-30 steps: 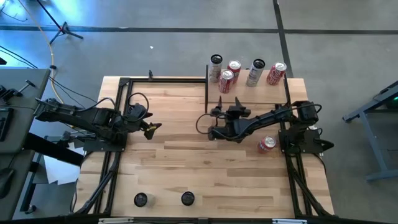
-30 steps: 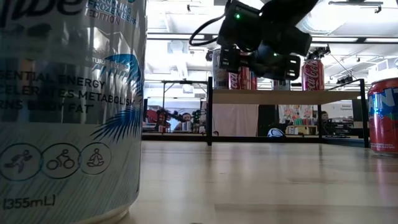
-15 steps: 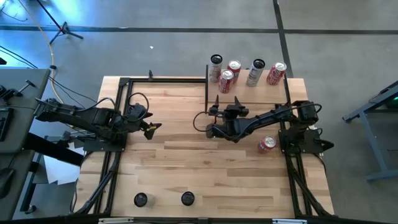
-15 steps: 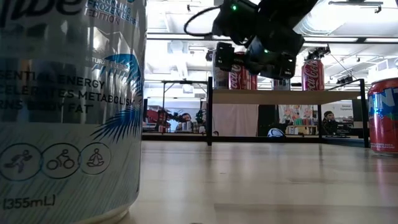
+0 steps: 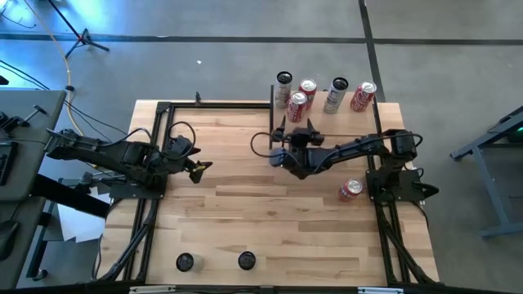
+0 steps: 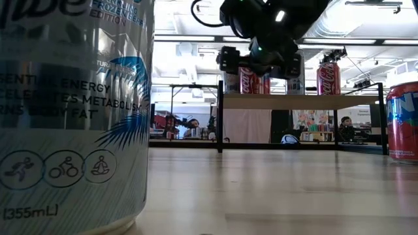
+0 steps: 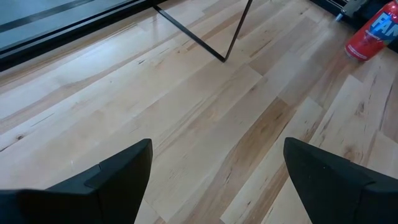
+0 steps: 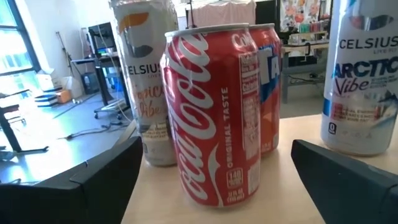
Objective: Place canned beverage on shelf
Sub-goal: Put the red white soda can on the shelf aligned with the other red white soda can
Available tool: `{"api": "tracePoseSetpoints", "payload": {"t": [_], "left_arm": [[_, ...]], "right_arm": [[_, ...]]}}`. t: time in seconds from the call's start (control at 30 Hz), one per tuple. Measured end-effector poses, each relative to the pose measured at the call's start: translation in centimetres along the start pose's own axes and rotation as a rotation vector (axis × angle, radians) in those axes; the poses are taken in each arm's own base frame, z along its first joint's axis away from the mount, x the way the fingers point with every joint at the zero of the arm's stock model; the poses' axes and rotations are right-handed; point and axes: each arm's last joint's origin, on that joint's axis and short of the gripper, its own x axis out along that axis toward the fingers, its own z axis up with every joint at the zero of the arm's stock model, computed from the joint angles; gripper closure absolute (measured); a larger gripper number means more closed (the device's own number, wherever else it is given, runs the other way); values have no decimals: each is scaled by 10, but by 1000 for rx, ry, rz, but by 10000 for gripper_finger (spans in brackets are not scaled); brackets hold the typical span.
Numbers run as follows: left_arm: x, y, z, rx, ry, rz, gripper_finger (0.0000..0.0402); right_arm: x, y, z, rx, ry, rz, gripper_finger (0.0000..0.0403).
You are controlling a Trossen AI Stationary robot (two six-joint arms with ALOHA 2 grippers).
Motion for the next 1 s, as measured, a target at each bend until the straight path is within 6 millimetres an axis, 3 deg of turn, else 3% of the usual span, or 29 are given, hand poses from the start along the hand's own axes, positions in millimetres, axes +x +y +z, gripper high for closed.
{"api": "tracePoseSetpoints", "payload": {"t": [1.0], "left_arm": [[0, 0, 0, 0, 0, 0, 64]], "right_arm": [[44, 2, 5, -48, 56, -30, 3]]}}
